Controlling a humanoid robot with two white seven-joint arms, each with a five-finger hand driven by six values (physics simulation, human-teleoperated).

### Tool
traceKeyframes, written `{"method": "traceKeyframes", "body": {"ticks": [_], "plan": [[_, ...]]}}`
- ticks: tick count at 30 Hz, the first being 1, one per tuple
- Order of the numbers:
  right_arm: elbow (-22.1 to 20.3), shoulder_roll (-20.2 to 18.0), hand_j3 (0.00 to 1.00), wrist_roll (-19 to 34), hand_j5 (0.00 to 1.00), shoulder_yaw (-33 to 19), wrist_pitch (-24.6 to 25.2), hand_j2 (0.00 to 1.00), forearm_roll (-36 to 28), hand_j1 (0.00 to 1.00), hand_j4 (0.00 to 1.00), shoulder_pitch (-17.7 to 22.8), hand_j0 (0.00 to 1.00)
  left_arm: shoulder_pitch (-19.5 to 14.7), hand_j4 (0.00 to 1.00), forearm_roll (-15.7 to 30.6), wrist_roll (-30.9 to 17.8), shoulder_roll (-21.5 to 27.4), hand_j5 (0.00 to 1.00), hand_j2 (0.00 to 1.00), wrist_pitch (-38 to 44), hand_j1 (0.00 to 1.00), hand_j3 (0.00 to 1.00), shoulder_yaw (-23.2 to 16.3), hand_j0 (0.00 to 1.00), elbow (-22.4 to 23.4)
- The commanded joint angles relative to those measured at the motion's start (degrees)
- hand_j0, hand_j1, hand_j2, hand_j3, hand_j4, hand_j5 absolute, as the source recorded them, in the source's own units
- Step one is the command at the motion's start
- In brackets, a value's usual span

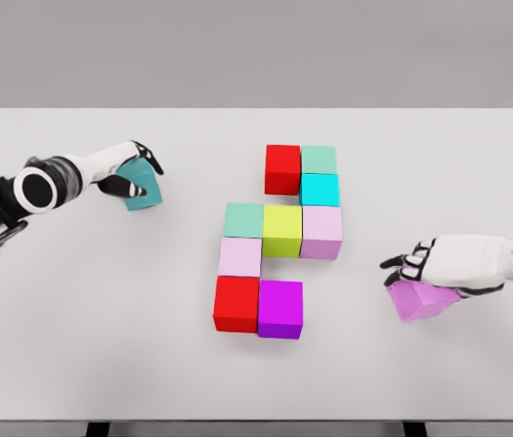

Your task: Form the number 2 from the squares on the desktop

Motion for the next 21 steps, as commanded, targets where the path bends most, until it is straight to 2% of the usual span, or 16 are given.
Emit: {"method": "traceKeyframes", "body": {"ticks": [1,3,6,11,17,21], "plan": [[0.07,0.88,0.76,-0.22,0.76,-1.89,0.42,0.76,-2.95,0.76,0.76,0.12,0.76,0.0,0.49,1.19,-0.36,-0.3,0.49,0.49,-0.28,0.49,0.49,-0.11,0.49,-0.05],[0.07,0.97,0.76,-0.22,0.76,-1.97,0.42,0.76,-2.95,0.76,0.76,0.3,0.76,0.0,0.47,1.19,-0.36,-0.57,0.47,0.47,-0.36,0.47,0.47,-0.02,0.47,-0.05],[-0.02,0.62,0.77,-0.22,0.77,-2.41,0.42,0.77,-3.04,0.77,0.77,0.3,0.77,0.0,0.4,1.19,-0.36,-0.83,0.4,0.4,-2.38,0.4,0.4,-0.02,0.4,-0.14],[0.07,0.88,0.81,-0.22,0.81,-2.68,0.42,0.81,-3.22,0.81,0.81,0.3,0.81,-0.17,0.38,1.11,-0.1,-1.27,0.38,0.38,-4.32,0.38,0.38,0.24,0.38,-0.4],[-0.28,3.6,0.91,-0.22,0.91,-2.59,0.42,0.91,-4.89,0.91,0.91,0.39,0.91,-0.08,0.38,0.05,8.52,-3.99,0.38,0.38,-5.9,0.38,0.38,0.07,0.38,-0.14],[-0.46,4.92,0.95,-0.22,0.95,-2.41,0.42,0.95,-5.15,0.95,0.95,0.3,0.95,0.0,0.37,-7.15,8.96,-8.3,0.37,0.37,-5.55,0.37,0.37,0.07,0.37,0.04]]}}
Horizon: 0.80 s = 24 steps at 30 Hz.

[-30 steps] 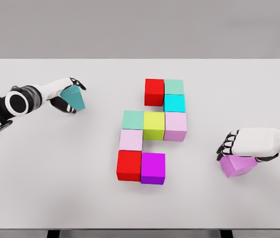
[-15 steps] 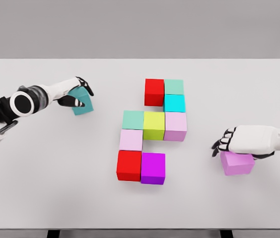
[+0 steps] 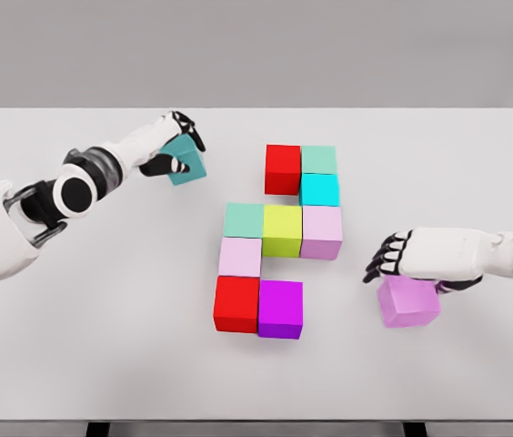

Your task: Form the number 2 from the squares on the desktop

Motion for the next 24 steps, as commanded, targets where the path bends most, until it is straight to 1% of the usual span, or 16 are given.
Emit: {"method": "traceKeyframes", "body": {"ticks": [1,2,3,4,5,7,8,9,13,15,16,17,20,21,24], "plan": [[-0.1,0.62,0.95,0.01,0.95,0.03,0.13,0.95,-0.51,0.95,0.95,0.0,0.95,0.0,0.37,-3.8,0.82,-2.45,0.37,0.37,0.1,0.37,0.37,0.03,0.37,0.47],[-0.1,0.7,0.97,0.01,0.97,0.03,0.13,0.97,-0.69,0.97,0.97,-0.09,0.97,0.09,0.37,-5.56,0.82,-3.32,0.37,0.37,0.1,0.37,0.37,0.03,0.37,1.09],[-0.19,1.05,0.97,0.01,0.97,0.12,0.13,0.97,-1.91,0.97,0.97,-0.18,0.97,0.09,0.37,-7.75,0.82,-4.55,0.37,0.37,0.19,0.37,0.37,0.03,0.37,2.14],[-0.19,1.23,0.97,0.01,0.97,0.12,0.13,0.97,-2.71,0.97,0.97,-0.44,0.97,0.09,0.37,-8.99,0.82,-5.35,0.37,0.37,0.19,0.37,0.37,-0.06,0.37,2.84],[-0.19,1.58,0.97,0.01,0.97,0.12,0.13,0.97,-3.23,0.97,0.97,-0.7,0.97,0.09,0.37,-9.17,0.82,-5.79,0.37,0.37,0.1,0.37,0.37,-0.14,0.37,3.55],[-0.28,2.2,0.98,0.01,0.98,0.3,0.13,0.98,-4.38,0.98,0.98,-1.32,0.98,0.18,0.37,-11.27,0.82,-6.84,0.37,0.37,0.1,0.37,0.37,-0.32,0.37,3.99],[-0.28,2.37,1.0,0.01,1.0,0.38,0.13,1.0,-4.56,1.0,1.0,-1.58,1.0,0.88,0.37,-12.94,0.82,-7.37,0.37,0.37,0.1,0.37,0.37,-0.32,0.37,4.08],[-0.28,2.46,1.0,0.01,1.0,0.38,0.13,1.0,-4.64,1.0,1.0,-1.76,1.0,1.41,0.37,-14.18,0.82,-7.63,0.37,0.37,0.1,0.37,0.37,-0.41,0.37,3.99],[-0.28,2.81,1.0,0.01,1.0,1.26,0.13,1.0,-4.64,1.0,1.0,-2.2,1.0,1.49,0.37,-14.27,0.73,-8.52,0.37,0.37,-0.25,0.37,0.37,-0.49,0.37,3.99],[-0.28,2.81,1.0,0.01,1.0,1.26,0.13,1.0,-4.91,1.0,1.0,-3.07,1.0,1.32,0.37,-14.53,0.73,-8.87,0.37,0.37,-0.34,0.37,0.37,-1.55,0.37,3.99],[-0.28,2.73,1.0,0.01,1.0,1.26,0.13,1.0,-5.87,1.0,1.0,-3.95,1.0,1.32,0.37,-14.88,0.73,-8.95,0.37,0.37,-0.34,0.37,0.37,-1.64,0.37,3.99],[-0.28,2.73,1.0,0.01,1.0,1.26,0.13,1.0,-8.33,1.0,1.0,-4.57,1.0,1.41,0.37,-15.15,0.73,-9.04,0.37,0.37,-0.34,0.37,0.37,-1.73,0.37,3.99],[-0.28,2.73,1.0,0.01,1.0,1.26,0.13,1.0,-11.23,1.0,1.0,-4.57,1.0,1.23,0.37,-15.76,0.73,-10.18,0.37,0.37,-0.34,0.37,0.37,-3.48,0.37,3.99],[-0.28,2.73,1.0,0.01,1.0,1.26,0.13,1.0,-11.5,1.0,1.0,-4.75,1.0,1.14,0.37,-16.37,0.73,-10.27,0.37,0.37,-0.34,0.37,0.37,-4.09,0.37,3.9],[-0.28,2.73,1.0,0.01,1.0,1.26,0.13,1.0,-11.59,1.0,1.0,-5.01,1.0,0.97,0.38,-16.55,0.73,-10.62,0.38,0.38,-0.34,0.38,0.38,-4.27,0.38,3.9]]}}
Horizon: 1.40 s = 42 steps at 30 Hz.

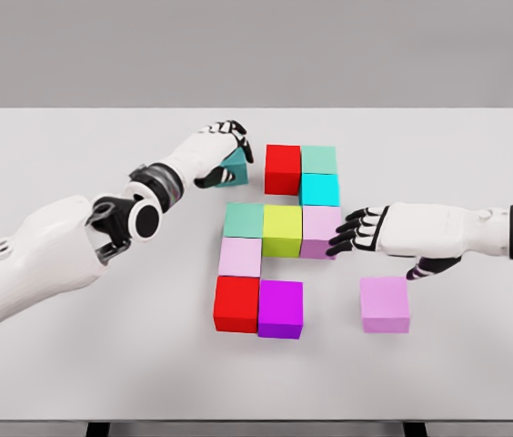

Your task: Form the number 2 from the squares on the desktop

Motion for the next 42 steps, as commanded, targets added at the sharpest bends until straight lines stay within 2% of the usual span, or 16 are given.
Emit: {"method": "traceKeyframes", "body": {"ticks": [1,5,7,9,10,13,18,22,25,31,35,42], "plan": [[-0.01,-0.15,1.0,-0.02,1.0,0.0,0.15,1.0,-1.15,1.0,1.0,-0.18,1.0,0.0,0.38,-0.6,0.04,-0.38,0.38,0.38,-0.13,0.38,0.38,-0.41,0.38,-0.04],[0.07,-0.67,1.0,-0.02,1.0,-0.88,0.15,1.0,-2.91,1.0,1.0,-2.37,1.0,-0.18,0.41,-0.69,-0.05,-0.64,0.41,0.41,-0.49,0.41,0.41,-0.41,0.41,-0.04],[0.16,-2.69,1.0,-0.02,1.0,-3.25,0.15,1.0,-3.0,1.0,1.0,-1.85,1.0,-0.18,0.43,-0.69,-0.05,-0.64,0.43,0.43,-0.49,0.43,0.43,-0.41,0.43,-0.04],[0.43,-5.59,1.0,-0.02,1.0,-3.87,0.15,1.0,-3.0,1.0,1.0,-1.32,1.0,-0.26,0.48,-0.69,-0.05,-0.64,0.48,0.48,-0.49,0.48,0.48,-0.41,0.48,-0.04],[0.6,-7.35,1.0,-0.02,1.0,-4.49,0.15,1.0,-3.0,1.0,1.0,-1.14,1.0,-0.26,0.58,-0.69,-0.05,-0.64,0.58,0.58,-0.49,0.58,0.58,-0.41,0.58,-0.04],[0.95,-10.95,1.0,-0.02,1.0,-5.37,0.15,1.0,-2.91,1.0,1.0,-0.97,1.0,-0.26,0.68,-0.69,-0.05,-0.64,0.68,0.68,-0.49,0.68,0.68,-0.41,0.68,0.05],[0.43,-16.58,1.0,-0.02,1.0,-4.75,0.15,1.0,-1.42,1.0,1.0,0.61,1.0,-0.26,0.69,-0.77,-0.05,-0.73,0.69,0.69,-0.49,0.69,0.69,-0.32,0.69,0.05],[0.07,-18.78,1.0,-0.02,1.0,-4.14,0.15,1.0,0.96,1.0,1.0,2.63,1.0,-0.26,0.69,-0.69,0.04,-1.08,0.69,0.69,-0.4,0.69,0.69,-0.23,0.69,0.14],[0.07,-19.04,1.0,-0.02,1.0,-1.33,0.15,1.0,4.12,1.0,1.0,3.25,1.0,-0.26,0.69,-0.69,0.04,-1.26,0.69,0.69,-0.4,0.69,0.69,-0.14,0.69,0.49],[0.07,-20.71,1.0,-0.02,1.0,-0.01,0.15,1.0,9.65,1.0,1.0,4.66,1.0,-1.14,0.69,-0.77,0.13,-3.89,0.69,0.69,-0.49,0.69,0.69,0.12,0.69,5.15],[0.07,-20.71,1.0,-0.02,1.0,0.26,0.15,1.0,12.82,1.0,1.0,6.59,1.0,-1.23,0.69,-0.69,0.13,-4.51,0.69,0.69,-0.49,0.69,0.69,0.12,0.69,5.15],[-0.01,-20.01,1.0,-0.02,1.0,1.31,0.15,1.0,13.26,1.0,1.0,6.85,1.0,-1.93,0.69,-0.69,0.13,-5.39,0.69,0.69,-0.49,0.69,0.69,0.3,0.69,5.15]]}}
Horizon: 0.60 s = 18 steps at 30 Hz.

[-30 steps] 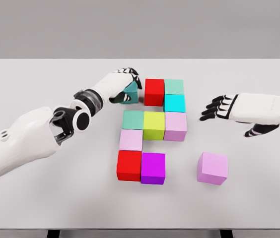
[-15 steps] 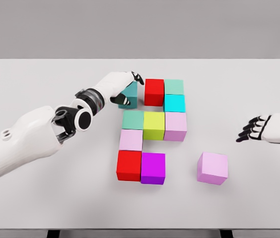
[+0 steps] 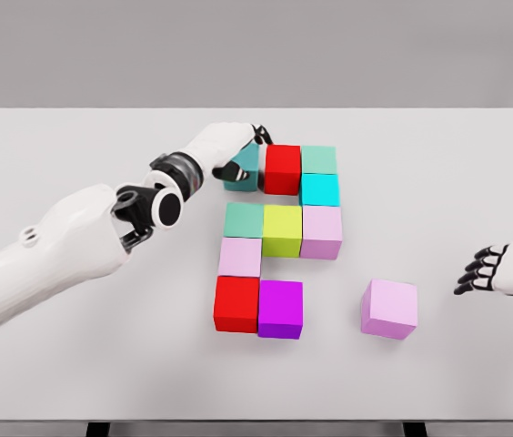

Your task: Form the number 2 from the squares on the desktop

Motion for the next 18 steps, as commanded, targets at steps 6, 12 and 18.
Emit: {"method": "traceKeyframes", "body": {"ticks": [6,12,18], "plan": [[-0.06,2.7,1.0,-0.01,1.0,1.44,0.11,1.0,-0.06,1.0,1.0,0.0,1.0,-0.09,0.7,-0.18,0.03,-0.41,0.7,0.7,-0.03,0.7,0.7,0.44,0.7,0.03],[-0.06,4.9,1.0,-0.01,1.0,1.53,0.11,1.0,0.03,1.0,1.0,-0.09,1.0,-0.09,0.73,-0.18,0.03,-0.41,0.73,0.73,-0.12,0.73,0.73,0.53,0.73,0.03],[-0.15,6.92,1.0,-0.01,1.0,2.23,0.11,1.0,0.03,1.0,1.0,-0.17,1.0,-1.58,0.95,-0.18,-0.06,0.3,0.95,0.95,-0.03,0.95,0.95,1.93,0.95,-0.68]]}}
